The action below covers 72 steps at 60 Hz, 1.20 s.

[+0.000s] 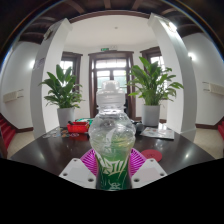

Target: Pour water

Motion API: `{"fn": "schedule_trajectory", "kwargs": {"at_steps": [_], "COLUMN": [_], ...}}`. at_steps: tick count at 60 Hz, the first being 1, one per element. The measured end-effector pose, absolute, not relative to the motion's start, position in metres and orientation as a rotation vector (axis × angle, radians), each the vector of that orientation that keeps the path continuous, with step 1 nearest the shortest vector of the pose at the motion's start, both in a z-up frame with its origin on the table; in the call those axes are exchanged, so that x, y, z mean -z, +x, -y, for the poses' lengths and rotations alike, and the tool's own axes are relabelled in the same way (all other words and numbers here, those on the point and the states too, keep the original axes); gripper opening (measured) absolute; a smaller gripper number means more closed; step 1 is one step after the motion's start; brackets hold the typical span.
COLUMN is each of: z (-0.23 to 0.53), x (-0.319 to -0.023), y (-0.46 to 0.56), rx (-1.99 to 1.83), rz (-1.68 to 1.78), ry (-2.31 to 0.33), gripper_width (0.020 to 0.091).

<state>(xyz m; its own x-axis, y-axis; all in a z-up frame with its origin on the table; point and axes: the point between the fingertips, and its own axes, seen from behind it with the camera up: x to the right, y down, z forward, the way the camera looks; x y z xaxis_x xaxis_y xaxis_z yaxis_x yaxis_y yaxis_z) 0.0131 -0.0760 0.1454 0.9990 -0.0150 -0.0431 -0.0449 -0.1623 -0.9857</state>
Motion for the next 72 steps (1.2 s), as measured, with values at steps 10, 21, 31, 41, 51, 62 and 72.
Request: {"fn": "schedule_trajectory", "kwargs": {"at_steps": [10,21,31,41,51,62,72], "z": [0.077,0.072,0.048,0.001,-0.022,-0.032,-0.027], "x": [-0.143,-0.148,-0.15,-0.159,-0.154,-0.174,-0.171], "y": [0.015,0.03,0.101,0.173,0.195,0.202,0.198], "rx": [-0.007,0.111,0.504,1.032,1.415,1.642,1.716], "rz": [-0.022,0.134,0.478,0.949,1.329,1.536,1.609], "ry": [-1.744,-1.772,-1.799,-1.663,-1.348,-1.055,-0.907], "gripper_width": [0.0344,0.0345,0.0343,0.0341,0.0342,0.0343,0.0347]}}
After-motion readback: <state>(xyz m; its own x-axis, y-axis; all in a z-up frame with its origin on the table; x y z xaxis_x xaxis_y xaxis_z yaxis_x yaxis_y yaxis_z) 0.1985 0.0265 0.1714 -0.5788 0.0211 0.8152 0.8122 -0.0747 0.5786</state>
